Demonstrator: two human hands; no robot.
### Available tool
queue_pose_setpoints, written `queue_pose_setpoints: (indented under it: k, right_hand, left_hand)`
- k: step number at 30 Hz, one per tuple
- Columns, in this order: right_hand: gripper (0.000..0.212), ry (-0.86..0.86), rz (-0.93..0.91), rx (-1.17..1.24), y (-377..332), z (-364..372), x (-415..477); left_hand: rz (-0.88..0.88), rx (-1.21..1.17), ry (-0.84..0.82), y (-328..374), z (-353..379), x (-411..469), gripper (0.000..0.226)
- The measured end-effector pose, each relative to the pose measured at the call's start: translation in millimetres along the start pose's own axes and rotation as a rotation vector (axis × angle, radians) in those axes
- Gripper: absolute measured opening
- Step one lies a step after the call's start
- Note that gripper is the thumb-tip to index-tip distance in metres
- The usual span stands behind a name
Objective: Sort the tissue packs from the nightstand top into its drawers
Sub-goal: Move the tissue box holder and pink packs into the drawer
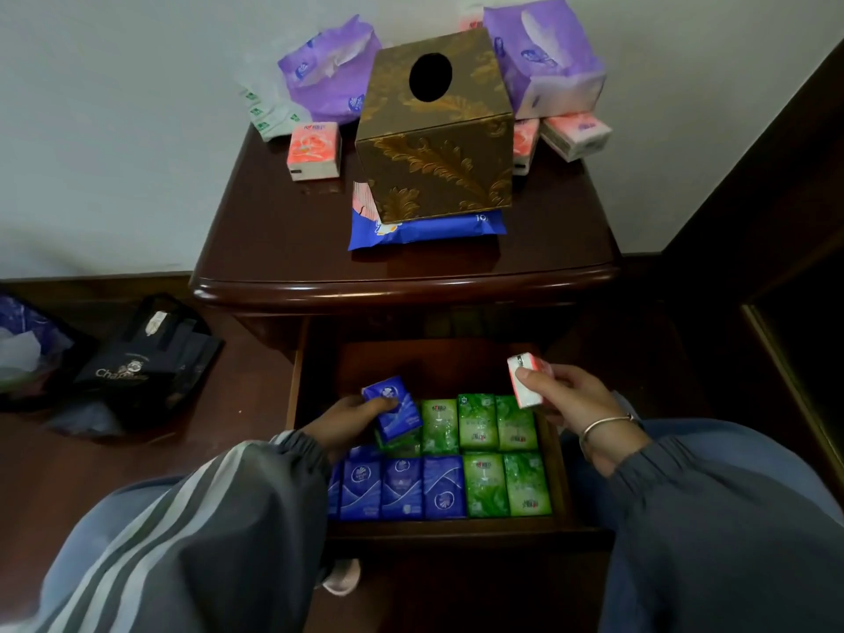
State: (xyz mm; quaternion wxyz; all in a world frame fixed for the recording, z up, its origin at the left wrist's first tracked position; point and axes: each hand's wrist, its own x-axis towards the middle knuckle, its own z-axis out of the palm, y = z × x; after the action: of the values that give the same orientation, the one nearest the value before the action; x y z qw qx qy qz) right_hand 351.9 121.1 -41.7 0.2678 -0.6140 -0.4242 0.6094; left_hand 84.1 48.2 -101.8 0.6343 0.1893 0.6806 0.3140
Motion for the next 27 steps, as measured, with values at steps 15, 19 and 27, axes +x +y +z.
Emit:
queue_pose_setpoints:
  k: [15,19,27]
  right_hand:
    - [0.023,-0.007,-0.012,0.017,1.1,1.7,3.4]
    - [0.032,-0.008,-0.006,0.022,0.7,2.1,2.1]
    - [0.033,-0.034,0.009,0.01,-0.8,3.0,-0.5]
  left_hand:
    - [0.104,0.339,0.091,3.8,-4.4,7.6,0.026]
    - [0.027,0.181,0.148,6.9,-6.1,7.5,0.026]
    - [-0.043,0.052,0.096,2.4,0.7,2.0,0.018]
